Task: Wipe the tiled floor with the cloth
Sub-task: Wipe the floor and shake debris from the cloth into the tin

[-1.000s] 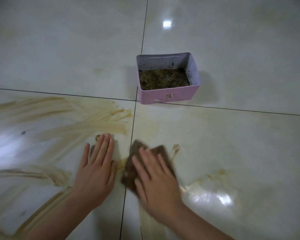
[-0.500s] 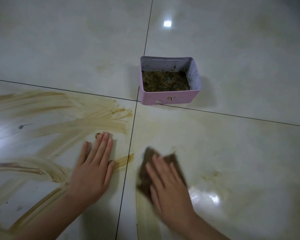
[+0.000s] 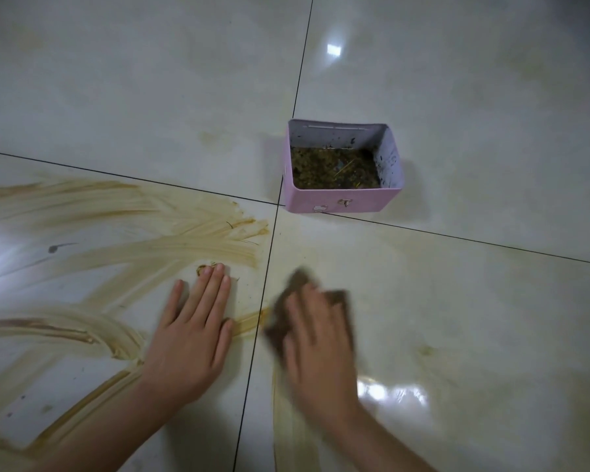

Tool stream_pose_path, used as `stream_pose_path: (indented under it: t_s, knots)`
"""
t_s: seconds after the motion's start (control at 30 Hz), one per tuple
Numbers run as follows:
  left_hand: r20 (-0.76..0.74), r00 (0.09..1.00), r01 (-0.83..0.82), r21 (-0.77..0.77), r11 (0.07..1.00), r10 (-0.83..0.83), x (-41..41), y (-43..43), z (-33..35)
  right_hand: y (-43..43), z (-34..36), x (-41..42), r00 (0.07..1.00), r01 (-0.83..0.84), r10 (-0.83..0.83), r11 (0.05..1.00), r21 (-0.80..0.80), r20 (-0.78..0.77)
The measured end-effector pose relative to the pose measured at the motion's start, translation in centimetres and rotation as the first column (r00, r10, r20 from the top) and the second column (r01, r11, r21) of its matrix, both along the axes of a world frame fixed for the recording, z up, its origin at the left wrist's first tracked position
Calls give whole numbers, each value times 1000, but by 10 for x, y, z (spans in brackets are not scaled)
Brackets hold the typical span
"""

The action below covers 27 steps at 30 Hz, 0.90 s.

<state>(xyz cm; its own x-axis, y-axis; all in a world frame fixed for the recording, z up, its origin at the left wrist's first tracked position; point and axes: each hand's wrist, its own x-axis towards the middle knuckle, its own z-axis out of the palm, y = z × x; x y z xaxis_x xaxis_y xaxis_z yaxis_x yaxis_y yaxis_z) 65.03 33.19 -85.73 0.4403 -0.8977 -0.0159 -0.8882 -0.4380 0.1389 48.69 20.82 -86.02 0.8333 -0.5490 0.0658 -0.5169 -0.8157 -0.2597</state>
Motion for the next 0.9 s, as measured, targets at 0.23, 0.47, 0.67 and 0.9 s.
stream_pose_path:
  t_s: [0.23,0.47,0.67,0.9]
  knots:
    - [-11,1000,4,-7,1000,-4,1,0,-2,-126,18,19,862,-502,503,864,24,-70]
    - [-15,1000,4,0,1000,-3,2,0,0,-39,8,27,965,-250,246,967,39,89]
    - [-13,1000,4,7,1000,-4,3,-1,-1,-60,25,13,699,-706,714,678,204,42]
    - [-12,1000,3,13,1000,-3,2,0,-1,-63,15,67,983,-149,128,975,163,131]
